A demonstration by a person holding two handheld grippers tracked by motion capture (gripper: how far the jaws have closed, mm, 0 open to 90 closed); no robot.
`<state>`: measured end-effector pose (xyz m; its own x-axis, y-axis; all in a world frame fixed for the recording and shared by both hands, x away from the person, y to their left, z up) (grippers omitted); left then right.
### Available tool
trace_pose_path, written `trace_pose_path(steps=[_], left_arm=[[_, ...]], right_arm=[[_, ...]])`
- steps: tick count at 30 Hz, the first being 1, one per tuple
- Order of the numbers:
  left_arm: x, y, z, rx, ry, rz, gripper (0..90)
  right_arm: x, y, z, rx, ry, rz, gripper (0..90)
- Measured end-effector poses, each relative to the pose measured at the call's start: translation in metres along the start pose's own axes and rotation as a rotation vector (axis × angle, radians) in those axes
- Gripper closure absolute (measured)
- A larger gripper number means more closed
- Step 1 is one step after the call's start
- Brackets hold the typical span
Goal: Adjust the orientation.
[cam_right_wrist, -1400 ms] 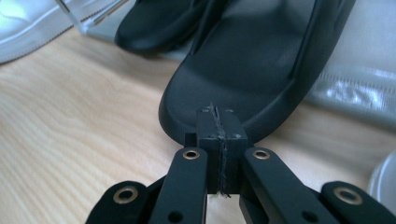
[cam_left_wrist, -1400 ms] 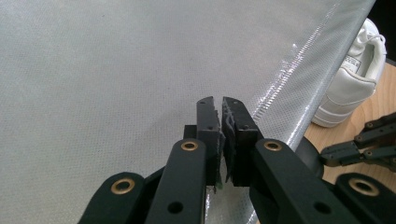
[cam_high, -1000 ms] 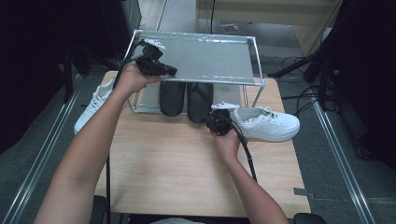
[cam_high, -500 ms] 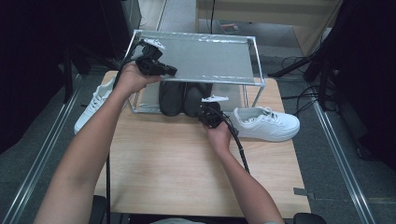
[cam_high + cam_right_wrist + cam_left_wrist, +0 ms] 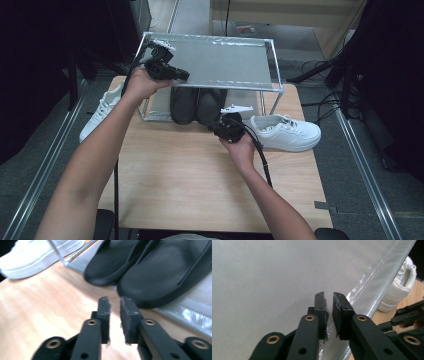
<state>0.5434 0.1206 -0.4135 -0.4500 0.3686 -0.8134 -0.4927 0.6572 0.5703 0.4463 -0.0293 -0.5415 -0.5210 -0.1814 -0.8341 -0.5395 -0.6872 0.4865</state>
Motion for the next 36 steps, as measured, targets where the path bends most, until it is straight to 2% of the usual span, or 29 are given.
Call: trace_pose_path(steps=[3, 5, 7, 9, 14, 20, 25, 27, 31, 36], left_arm=[[-0.001, 0.003, -0.001, -0.002, -0.003, 0.005, 74.7], [-0.002, 0.011, -0.007, 0.018, 0.014, 0.008, 69.7], [-0.001, 0.018, -0.013, 0.026, 0.010, 0.019, 63.7], [-0.001, 0.026, -0.019, 0.040, 0.014, 0.004, 56.3], [-0.001, 0.043, -0.036, 0.068, 0.013, -0.012, 48.2], [0.005, 0.051, -0.054, 0.093, -0.001, -0.033, 43.3], [0.021, 0.051, -0.065, 0.097, -0.001, -0.020, 38.5], [0.026, 0.052, -0.070, 0.096, -0.008, -0.035, 38.0], [0.037, 0.053, -0.076, 0.096, -0.016, -0.032, 37.0], [0.051, 0.050, -0.081, 0.103, 0.003, -0.024, 36.5]], right_arm=[[0.001, 0.009, 0.001, -0.009, -0.012, 0.005, 74.1], [0.003, 0.022, 0.003, -0.041, -0.026, 0.003, 68.7], [0.006, 0.028, 0.004, -0.067, -0.036, 0.014, 64.0], [0.008, 0.035, 0.005, -0.081, -0.024, 0.008, 60.0], [0.013, 0.048, 0.007, -0.089, 0.023, -0.006, 55.4], [0.018, 0.062, 0.009, -0.102, 0.034, -0.015, 49.5], [0.021, 0.073, 0.010, -0.112, 0.050, -0.029, 45.6], [0.025, 0.078, 0.009, -0.113, 0.058, -0.034, 44.4], [0.034, 0.088, 0.004, -0.110, 0.059, -0.025, 43.5], [0.042, 0.102, -0.003, -0.096, 0.052, -0.026, 43.4]])
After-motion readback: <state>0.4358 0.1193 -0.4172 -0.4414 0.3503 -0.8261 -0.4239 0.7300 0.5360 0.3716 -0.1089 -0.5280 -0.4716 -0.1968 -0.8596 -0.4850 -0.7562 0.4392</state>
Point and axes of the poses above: each handheld gripper's, and its own axes: y roughly backward along the jaws, x roughly out of its underside, z roughly to its left, the point moved 9 cm from there along -y, roughly forward along the jaws, and after that the axes turned 6 degrees about -z, right-handed, at the moved point
